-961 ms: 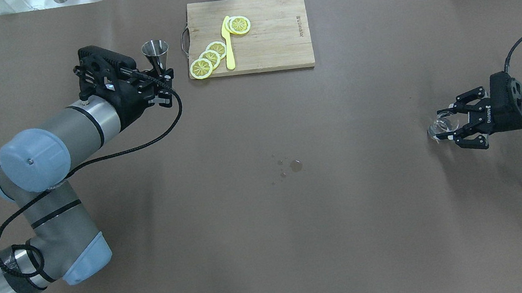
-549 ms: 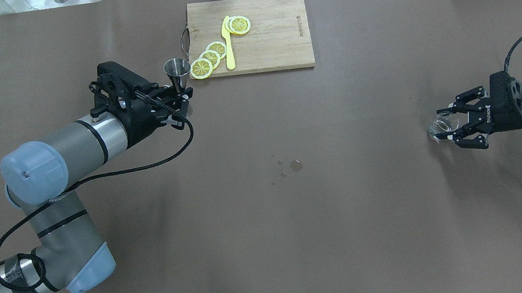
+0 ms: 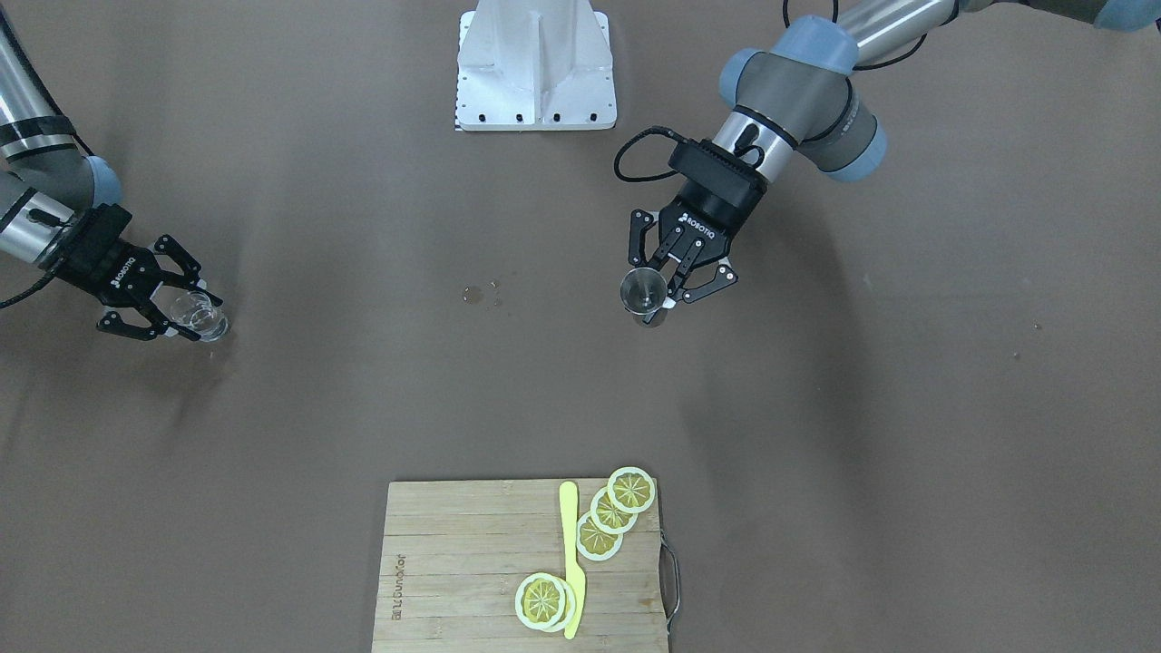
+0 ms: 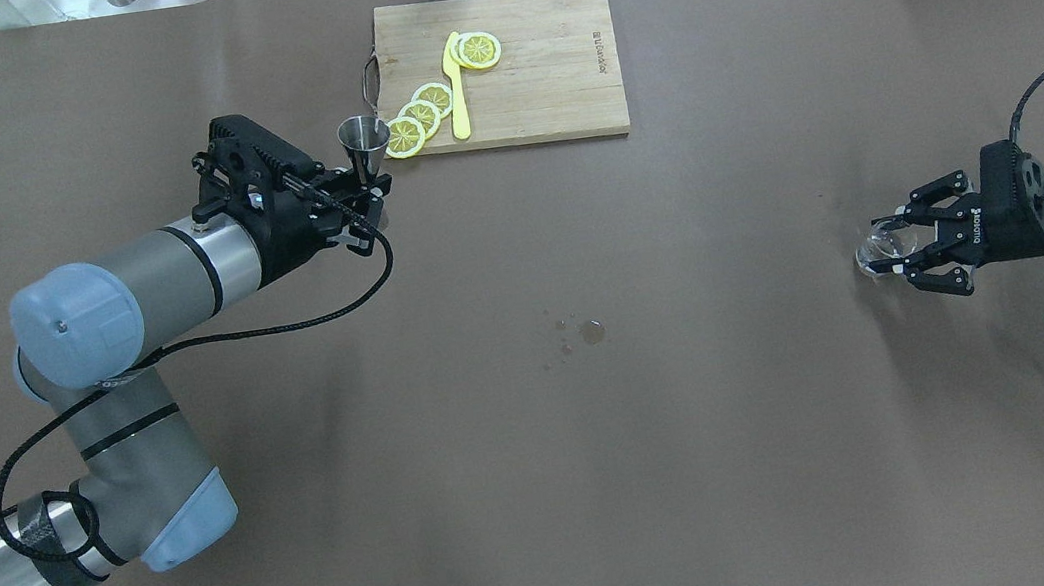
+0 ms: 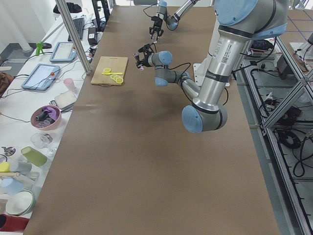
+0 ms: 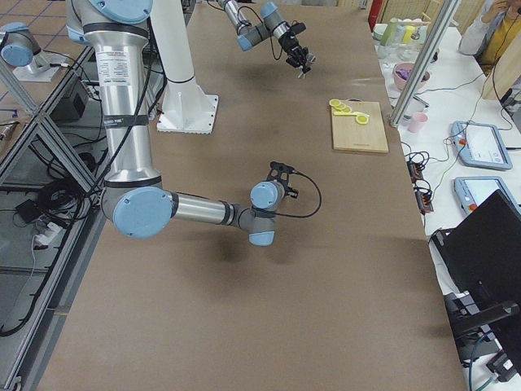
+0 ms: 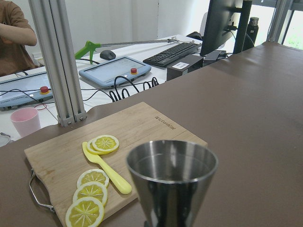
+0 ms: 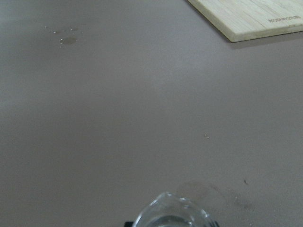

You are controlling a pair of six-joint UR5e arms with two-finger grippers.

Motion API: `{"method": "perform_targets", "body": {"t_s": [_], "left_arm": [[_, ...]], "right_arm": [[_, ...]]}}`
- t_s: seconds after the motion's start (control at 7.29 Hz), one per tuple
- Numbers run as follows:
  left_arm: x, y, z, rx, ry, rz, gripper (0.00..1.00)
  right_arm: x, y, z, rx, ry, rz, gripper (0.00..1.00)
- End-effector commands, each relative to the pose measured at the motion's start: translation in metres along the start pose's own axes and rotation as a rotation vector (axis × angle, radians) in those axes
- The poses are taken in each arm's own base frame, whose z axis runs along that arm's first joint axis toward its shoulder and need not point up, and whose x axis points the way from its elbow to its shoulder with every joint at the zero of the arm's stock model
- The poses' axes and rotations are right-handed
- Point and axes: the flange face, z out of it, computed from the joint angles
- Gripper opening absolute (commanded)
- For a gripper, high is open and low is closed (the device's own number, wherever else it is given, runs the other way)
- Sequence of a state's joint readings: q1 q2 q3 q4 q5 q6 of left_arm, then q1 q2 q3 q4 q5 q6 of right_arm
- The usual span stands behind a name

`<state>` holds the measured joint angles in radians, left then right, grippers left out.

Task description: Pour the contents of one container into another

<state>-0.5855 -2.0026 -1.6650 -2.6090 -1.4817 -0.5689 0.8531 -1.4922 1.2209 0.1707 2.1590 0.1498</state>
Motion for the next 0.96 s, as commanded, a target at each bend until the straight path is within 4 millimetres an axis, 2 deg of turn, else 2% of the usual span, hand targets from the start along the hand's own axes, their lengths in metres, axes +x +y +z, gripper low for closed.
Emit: {"method": "perform_targets", "body": {"t_s": [0.0, 0.14, 0.27, 0.41, 0.55, 0.82], "left_arm": [[-0.031, -0.02, -0.009, -0.05, 0.073, -0.004, 0.0], [-0.035, -0.024, -0.014, -0.055, 0.097, -0.006, 0.0], [-0.034, -0.03, -0.017, -0.043, 0.101, -0.006, 0.0], [-0.039, -0.023, -0.016, -0.056, 0.093, -0.005, 0.0], [-0.04, -0.022, -0.015, -0.057, 0.089, -0.007, 0.0], [-0.04, -0.02, -0.012, -0.065, 0.087, -0.004, 0.0]], "right_arm": [[-0.003, -0.015, -0.003, 0.019, -0.009, -0.014, 0.38], [0.003, -0.03, -0.007, 0.016, -0.002, -0.009, 0.38], [0.009, -0.05, -0.014, 0.006, -0.021, -0.001, 0.27], [0.011, -0.071, -0.019, 0.005, -0.025, 0.001, 0.17], [0.013, -0.086, -0.025, -0.007, -0.034, 0.014, 0.02], [0.028, -0.116, -0.032, -0.02, -0.035, 0.041, 0.0]]}}
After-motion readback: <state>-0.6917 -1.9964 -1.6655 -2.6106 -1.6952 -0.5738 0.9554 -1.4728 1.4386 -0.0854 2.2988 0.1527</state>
